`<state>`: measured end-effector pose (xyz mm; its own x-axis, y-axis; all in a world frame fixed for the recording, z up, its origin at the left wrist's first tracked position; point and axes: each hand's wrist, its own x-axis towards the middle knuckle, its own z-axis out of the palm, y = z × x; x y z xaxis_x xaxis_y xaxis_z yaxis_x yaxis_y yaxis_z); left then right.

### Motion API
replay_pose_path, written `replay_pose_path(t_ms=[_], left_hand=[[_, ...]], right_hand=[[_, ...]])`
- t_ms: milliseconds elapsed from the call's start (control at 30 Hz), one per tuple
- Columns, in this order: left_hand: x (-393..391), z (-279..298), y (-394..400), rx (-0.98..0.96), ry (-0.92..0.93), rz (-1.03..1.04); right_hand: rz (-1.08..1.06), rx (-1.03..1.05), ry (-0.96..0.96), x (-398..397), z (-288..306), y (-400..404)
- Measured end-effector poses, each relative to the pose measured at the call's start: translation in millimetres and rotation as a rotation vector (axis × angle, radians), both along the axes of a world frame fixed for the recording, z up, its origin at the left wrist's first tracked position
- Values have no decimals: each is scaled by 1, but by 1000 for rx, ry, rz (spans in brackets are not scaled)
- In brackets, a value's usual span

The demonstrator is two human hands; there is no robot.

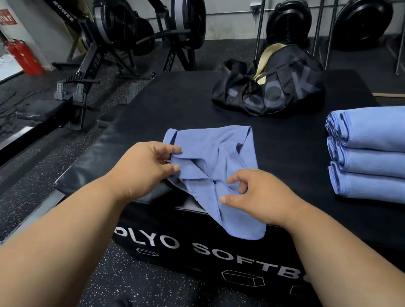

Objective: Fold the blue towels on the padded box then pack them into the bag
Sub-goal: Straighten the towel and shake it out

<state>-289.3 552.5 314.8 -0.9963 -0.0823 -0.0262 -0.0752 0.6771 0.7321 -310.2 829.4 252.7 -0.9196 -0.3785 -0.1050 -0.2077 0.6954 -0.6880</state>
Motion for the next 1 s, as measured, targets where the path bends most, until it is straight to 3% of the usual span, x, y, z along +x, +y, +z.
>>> replay_pose_path(t_ms=[100,300,667,1000], left_hand=[[2,6,4,53,-9,-30],[12,12,17,359,-99,-74],[35,10,24,702,-134,-10],[36,0,20,759,-104,115]], right_hand=[[-31,-146,51,0,5,-8],[-30,-410,177,3,16,-34],[-37,-540,160,11,27,-63],[-17,-509,160,8,24,-69]])
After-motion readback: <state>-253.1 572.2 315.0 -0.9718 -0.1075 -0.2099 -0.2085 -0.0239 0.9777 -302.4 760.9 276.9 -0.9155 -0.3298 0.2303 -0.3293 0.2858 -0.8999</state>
